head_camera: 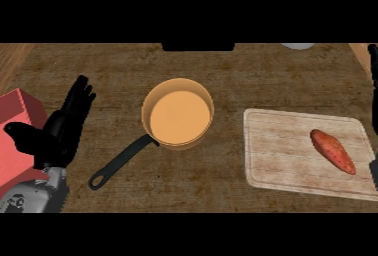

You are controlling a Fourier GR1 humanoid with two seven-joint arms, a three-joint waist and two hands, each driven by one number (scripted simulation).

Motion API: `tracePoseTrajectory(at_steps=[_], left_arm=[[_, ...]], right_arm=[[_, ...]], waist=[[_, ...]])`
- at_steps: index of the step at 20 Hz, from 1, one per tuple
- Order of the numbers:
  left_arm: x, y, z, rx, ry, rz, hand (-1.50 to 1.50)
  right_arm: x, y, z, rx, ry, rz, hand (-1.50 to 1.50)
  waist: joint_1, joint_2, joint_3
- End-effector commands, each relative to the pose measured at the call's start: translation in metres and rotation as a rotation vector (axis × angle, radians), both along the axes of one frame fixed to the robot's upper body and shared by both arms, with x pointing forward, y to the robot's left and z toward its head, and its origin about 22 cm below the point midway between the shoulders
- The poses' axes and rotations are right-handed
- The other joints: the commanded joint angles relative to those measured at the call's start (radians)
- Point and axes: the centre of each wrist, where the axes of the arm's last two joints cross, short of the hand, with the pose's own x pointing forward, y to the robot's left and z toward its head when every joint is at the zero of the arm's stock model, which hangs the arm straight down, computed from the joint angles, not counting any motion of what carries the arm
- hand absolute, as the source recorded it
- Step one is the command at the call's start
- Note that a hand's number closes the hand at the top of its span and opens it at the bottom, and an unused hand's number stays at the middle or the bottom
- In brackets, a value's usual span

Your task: Pick the sweet potato from the cutting board and place it in the pot

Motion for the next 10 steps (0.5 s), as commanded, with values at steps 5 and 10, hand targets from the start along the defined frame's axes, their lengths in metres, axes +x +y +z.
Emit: tracePoseTrajectory(at_steps=[5, 10], left_arm=[[-0.011, -0.006, -0.04, 0.047, 0.195, -0.149, 0.0], [-0.02, -0.002, -0.074, 0.029, 0.315, -0.218, 0.0]], right_arm=[[-0.026, -0.002, -0.065, -0.222, 0.497, 0.588, 1.5], [-0.044, -0.059, -0.089, -0.254, 0.094, 0.345, -1.5]], waist=[[0.017, 0.022, 0.004], [-0.018, -0.001, 0.006]])
